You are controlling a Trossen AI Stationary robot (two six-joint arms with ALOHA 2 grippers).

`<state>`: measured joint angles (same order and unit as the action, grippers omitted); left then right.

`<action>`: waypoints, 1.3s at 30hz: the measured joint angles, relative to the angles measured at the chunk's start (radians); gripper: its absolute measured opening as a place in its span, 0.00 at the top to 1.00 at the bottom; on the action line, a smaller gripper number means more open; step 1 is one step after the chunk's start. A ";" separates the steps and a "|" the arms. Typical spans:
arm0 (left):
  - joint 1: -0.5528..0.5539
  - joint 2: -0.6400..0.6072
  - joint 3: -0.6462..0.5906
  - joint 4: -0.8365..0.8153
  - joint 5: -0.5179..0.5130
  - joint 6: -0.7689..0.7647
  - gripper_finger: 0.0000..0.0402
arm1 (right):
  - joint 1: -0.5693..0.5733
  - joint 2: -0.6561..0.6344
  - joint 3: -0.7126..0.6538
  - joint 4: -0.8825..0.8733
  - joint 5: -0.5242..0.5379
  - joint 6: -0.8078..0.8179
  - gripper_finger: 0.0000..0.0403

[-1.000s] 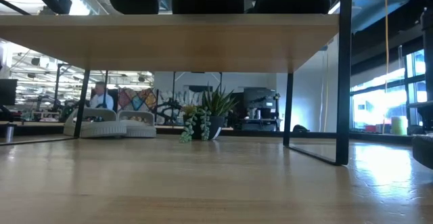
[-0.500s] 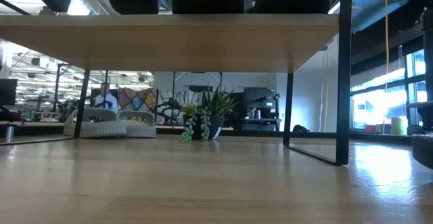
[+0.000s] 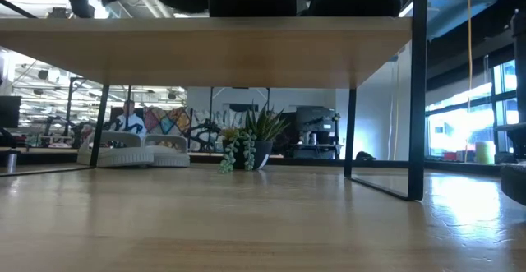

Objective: Pick and place slides into the shelf
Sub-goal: Put the black slide on the shelf

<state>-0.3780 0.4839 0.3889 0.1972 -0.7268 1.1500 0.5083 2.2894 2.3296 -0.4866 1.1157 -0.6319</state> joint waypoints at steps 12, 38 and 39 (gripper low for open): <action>-0.001 -0.012 0.001 0.371 -0.434 -0.229 0.27 | -0.002 -0.001 0.001 -0.013 -0.018 0.077 0.86; -0.002 -0.054 0.000 0.529 -0.701 -0.078 0.27 | -0.044 0.045 0.000 -0.229 -0.101 0.392 0.86; -0.002 -0.055 0.000 0.529 -0.701 -0.078 0.27 | -0.039 0.045 0.000 -0.230 -0.101 0.398 0.86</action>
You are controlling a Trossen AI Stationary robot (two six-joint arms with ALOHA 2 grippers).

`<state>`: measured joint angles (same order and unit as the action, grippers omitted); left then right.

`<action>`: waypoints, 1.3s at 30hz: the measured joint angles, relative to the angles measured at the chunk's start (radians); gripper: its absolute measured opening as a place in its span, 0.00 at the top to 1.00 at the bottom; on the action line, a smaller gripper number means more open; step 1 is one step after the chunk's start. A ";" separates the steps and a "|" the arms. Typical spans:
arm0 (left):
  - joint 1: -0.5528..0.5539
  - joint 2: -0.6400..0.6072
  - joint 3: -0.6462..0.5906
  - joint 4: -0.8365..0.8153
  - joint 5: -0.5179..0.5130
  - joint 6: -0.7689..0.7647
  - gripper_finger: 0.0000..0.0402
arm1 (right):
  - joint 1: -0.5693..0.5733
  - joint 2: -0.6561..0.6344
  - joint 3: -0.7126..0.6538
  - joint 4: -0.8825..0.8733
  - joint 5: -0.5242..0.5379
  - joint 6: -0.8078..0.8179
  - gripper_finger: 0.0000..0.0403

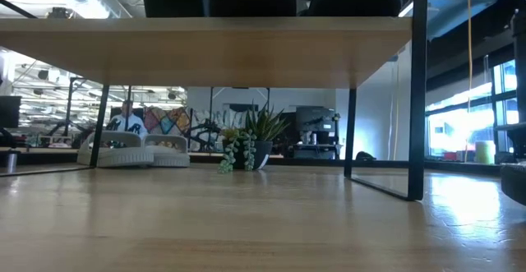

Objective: Pick and place slides into the shelf
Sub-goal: Put the black slide on the shelf

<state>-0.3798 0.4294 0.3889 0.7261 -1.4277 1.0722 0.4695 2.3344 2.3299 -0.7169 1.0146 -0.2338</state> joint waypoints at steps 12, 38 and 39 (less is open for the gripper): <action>0.000 0.000 0.000 -0.006 0.000 -0.024 0.27 | 0.013 0.000 0.000 -0.091 -0.027 0.140 0.86; 0.000 0.000 0.000 -0.011 -0.001 -0.023 0.27 | 0.011 0.000 0.000 -0.094 -0.286 0.282 0.64; 0.000 0.000 0.000 -0.011 -0.001 -0.023 0.27 | 0.011 0.000 0.000 -0.095 -0.307 0.282 0.63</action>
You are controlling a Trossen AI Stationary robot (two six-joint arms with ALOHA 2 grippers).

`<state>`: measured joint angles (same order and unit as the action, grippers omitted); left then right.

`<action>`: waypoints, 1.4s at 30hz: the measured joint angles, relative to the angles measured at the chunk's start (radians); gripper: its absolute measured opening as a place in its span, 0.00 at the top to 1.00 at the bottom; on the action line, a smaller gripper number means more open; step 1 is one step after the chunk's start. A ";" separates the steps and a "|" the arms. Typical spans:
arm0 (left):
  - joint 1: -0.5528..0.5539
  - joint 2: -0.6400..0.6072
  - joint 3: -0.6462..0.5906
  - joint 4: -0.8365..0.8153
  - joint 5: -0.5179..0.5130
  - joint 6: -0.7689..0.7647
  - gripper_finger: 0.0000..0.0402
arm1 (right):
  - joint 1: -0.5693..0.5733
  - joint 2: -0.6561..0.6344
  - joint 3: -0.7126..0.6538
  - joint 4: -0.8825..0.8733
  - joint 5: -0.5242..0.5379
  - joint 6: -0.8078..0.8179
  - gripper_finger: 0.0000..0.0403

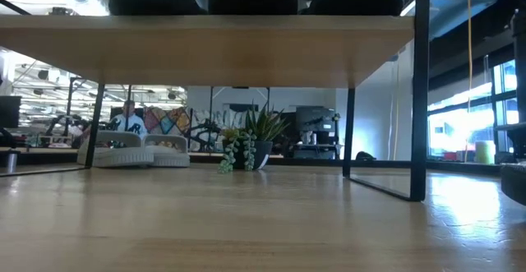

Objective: Pick and place slides into the shelf
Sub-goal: Put the black slide on the shelf

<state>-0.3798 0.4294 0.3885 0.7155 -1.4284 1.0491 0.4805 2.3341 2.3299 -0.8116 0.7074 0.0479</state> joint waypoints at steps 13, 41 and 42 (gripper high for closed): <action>0.000 0.000 0.000 0.000 -0.044 0.000 0.27 | -0.002 -0.036 0.021 -0.017 -0.023 -0.047 0.64; -0.002 0.002 -0.001 -0.278 -0.056 -0.192 0.27 | -0.491 -0.259 0.025 -0.305 -0.558 -0.125 0.98; -0.001 0.002 -0.001 -0.278 -0.060 -0.193 0.27 | -0.501 -0.262 0.025 -0.340 -0.556 -0.118 0.98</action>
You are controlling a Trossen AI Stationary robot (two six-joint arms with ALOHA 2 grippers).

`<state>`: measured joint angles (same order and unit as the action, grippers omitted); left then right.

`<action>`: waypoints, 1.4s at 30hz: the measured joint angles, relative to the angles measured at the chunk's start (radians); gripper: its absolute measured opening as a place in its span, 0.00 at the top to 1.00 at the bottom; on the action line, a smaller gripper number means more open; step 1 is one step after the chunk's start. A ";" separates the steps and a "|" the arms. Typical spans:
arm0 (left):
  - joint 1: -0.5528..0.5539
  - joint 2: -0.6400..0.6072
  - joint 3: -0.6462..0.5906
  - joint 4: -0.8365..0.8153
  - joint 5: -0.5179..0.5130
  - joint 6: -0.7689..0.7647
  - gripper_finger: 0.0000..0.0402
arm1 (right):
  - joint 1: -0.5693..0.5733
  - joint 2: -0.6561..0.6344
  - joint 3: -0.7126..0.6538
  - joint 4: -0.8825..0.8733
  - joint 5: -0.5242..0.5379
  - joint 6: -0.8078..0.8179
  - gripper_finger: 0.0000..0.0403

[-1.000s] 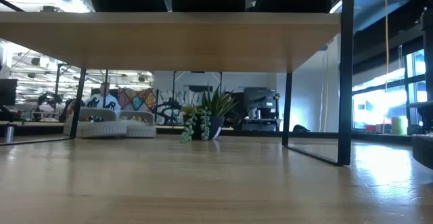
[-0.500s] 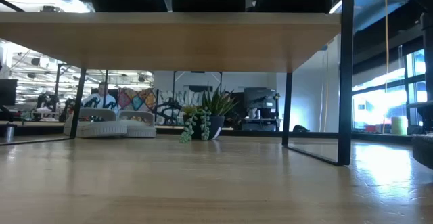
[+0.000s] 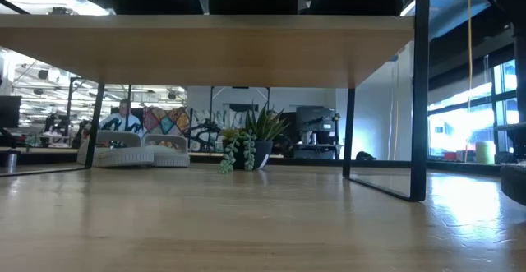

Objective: Pick and place slides into the shelf
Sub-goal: Put the black slide on the shelf

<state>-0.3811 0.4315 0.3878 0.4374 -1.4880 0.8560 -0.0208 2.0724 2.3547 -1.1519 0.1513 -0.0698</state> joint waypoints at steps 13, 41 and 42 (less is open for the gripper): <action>0.000 0.000 0.000 0.000 0.003 -0.029 0.27 | -0.134 -0.041 -0.024 -0.217 -0.012 -0.030 0.99; 0.000 0.000 0.000 0.000 -0.084 -0.064 0.27 | -0.574 -0.164 -0.572 0.528 -0.435 -0.084 1.00; 0.000 0.000 0.000 0.000 -0.084 -0.064 0.27 | -0.579 -0.197 -0.610 0.579 -0.437 -0.068 1.00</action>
<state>-0.3813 0.4316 0.3882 0.4374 -1.5715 0.7921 -0.5994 1.8756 1.7446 -0.5728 -0.2859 -0.1380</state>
